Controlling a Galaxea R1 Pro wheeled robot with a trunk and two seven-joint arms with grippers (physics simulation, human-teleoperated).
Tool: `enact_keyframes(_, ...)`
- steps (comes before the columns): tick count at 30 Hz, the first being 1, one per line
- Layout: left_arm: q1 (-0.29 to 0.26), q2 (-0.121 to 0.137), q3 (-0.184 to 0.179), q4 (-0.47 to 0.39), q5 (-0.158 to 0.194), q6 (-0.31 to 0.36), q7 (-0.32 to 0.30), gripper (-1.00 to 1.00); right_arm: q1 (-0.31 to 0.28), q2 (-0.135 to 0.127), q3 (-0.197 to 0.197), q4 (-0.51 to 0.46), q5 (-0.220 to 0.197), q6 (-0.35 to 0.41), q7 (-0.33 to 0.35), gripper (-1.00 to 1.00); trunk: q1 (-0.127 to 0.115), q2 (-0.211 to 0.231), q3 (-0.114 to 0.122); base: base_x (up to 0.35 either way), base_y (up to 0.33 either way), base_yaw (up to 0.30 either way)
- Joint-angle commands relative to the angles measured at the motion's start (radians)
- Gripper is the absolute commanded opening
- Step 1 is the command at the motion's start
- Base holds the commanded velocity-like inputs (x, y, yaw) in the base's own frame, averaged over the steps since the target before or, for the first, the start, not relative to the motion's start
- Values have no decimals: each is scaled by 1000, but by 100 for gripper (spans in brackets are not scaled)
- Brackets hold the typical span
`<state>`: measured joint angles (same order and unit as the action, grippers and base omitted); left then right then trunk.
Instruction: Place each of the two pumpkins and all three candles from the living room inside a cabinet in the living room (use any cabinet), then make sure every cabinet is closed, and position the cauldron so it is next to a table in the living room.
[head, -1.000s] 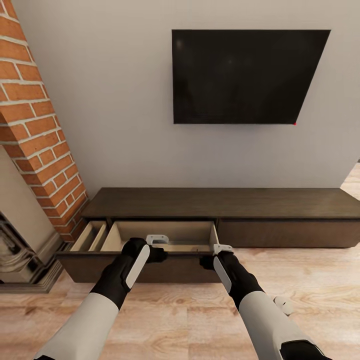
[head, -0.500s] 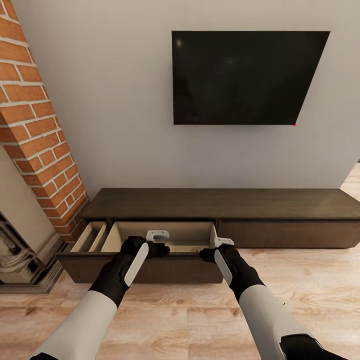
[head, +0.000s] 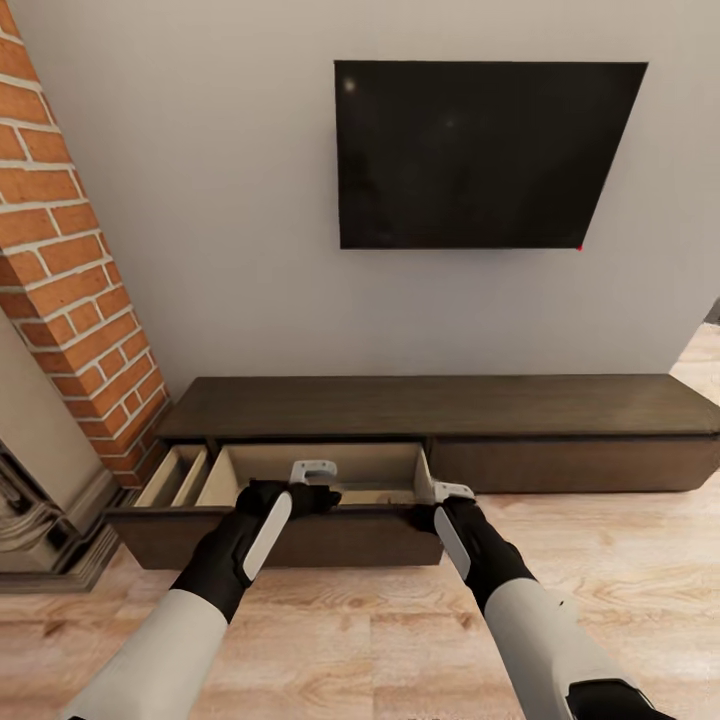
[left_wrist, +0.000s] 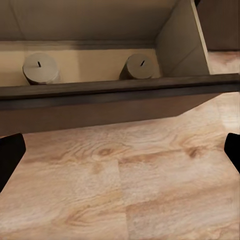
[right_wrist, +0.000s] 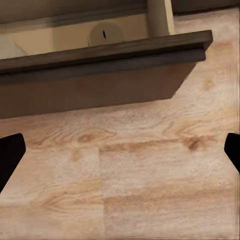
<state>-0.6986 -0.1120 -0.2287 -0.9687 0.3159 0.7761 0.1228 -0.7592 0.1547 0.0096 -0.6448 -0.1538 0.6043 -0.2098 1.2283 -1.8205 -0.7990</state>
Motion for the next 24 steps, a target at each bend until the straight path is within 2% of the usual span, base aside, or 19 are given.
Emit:
enact_keyframes(1, 5, 2, -1, -3, 11, -2, 4, 100, 5, -1, 1, -1, -11, 2, -8, 100, 0, 0, -1, 0, 0, -219)
enact_keyframes(6, 33, 6, 0, -6, 11, -30, -24, 100, 34, -7, 0, -2, -14, 0, -8, 100, 0, 0, -4, 0, 0, -243)
enact_keyframes(7, 87, 6, 0, -7, 11, -147, -106, 100, 85, -7, 0, -2, -14, 0, -8, 100, 0, 0, -5, 0, 0, -256)
enact_keyframes(24, 93, 8, 0, -12, 11, -147, -106, 100, 90, -10, 0, -3, -12, -4, -8, 100, 0, 0, -15, 0, 0, -265)
